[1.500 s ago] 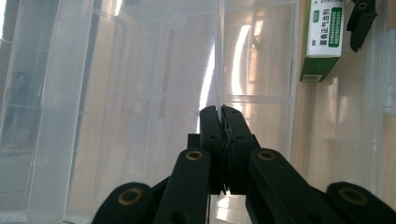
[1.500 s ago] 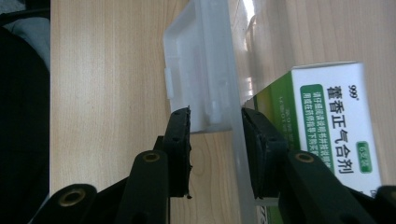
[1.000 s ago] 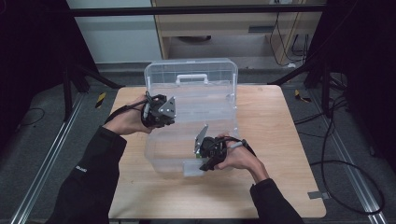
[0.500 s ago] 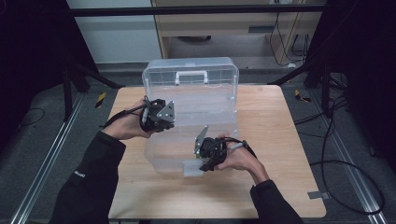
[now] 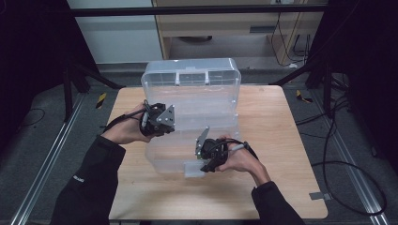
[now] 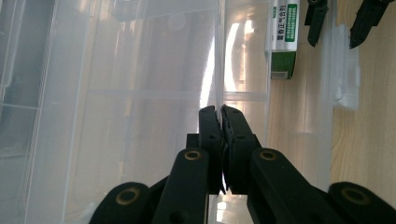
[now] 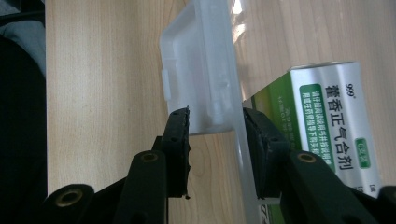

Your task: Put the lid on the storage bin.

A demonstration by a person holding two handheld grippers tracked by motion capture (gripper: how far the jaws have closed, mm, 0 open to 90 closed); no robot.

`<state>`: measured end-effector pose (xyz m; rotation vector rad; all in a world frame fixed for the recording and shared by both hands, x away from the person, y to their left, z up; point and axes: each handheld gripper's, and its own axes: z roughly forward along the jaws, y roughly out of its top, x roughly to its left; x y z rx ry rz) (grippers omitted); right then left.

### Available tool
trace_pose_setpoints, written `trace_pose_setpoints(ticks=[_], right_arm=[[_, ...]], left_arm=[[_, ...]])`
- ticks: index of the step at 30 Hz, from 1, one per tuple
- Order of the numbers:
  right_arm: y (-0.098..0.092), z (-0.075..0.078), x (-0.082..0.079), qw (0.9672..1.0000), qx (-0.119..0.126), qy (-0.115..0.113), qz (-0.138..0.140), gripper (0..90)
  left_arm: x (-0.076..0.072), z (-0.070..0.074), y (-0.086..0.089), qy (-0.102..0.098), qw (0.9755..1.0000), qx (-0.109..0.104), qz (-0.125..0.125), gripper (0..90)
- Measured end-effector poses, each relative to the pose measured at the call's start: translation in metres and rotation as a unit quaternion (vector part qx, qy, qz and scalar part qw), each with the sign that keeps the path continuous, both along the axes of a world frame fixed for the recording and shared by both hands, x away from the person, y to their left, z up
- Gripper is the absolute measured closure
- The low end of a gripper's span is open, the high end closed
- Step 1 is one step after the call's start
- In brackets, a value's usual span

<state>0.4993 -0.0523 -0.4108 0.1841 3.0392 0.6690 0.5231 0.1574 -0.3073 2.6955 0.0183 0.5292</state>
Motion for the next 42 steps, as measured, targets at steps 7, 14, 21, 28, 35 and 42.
trace_pose_setpoints(ticks=[7, 14, 21, 28, 35, 42], right_arm=[[0.000, 0.000, -0.001, 1.0000, 0.001, 0.000, -0.007, 62.8], [-0.001, 0.001, -0.007, 0.9997, 0.009, -0.021, -0.013, 62.0], [-0.016, 0.021, -0.011, 0.9963, 0.074, -0.036, -0.028, 65.9], [-0.046, 0.045, -0.017, 0.9846, 0.148, -0.043, -0.082, 77.3], [-0.076, 0.066, -0.015, 0.9575, 0.235, -0.058, -0.157, 87.5], [-0.097, 0.080, -0.010, 0.9235, 0.299, -0.088, -0.224, 90.0]], left_arm=[[-0.003, -0.003, 0.001, 0.000, 1.0000, -0.004, -0.004, 86.9], [-0.005, -0.004, 0.000, -0.008, 1.0000, -0.005, -0.003, 86.3], [-0.005, -0.004, 0.000, -0.007, 1.0000, -0.003, 0.000, 86.2], [-0.006, -0.004, 0.000, -0.004, 1.0000, -0.003, 0.004, 86.0], [-0.006, -0.004, 0.000, -0.005, 1.0000, -0.001, 0.003, 86.0], [-0.006, -0.004, -0.001, -0.005, 1.0000, 0.001, 0.003, 86.0]])
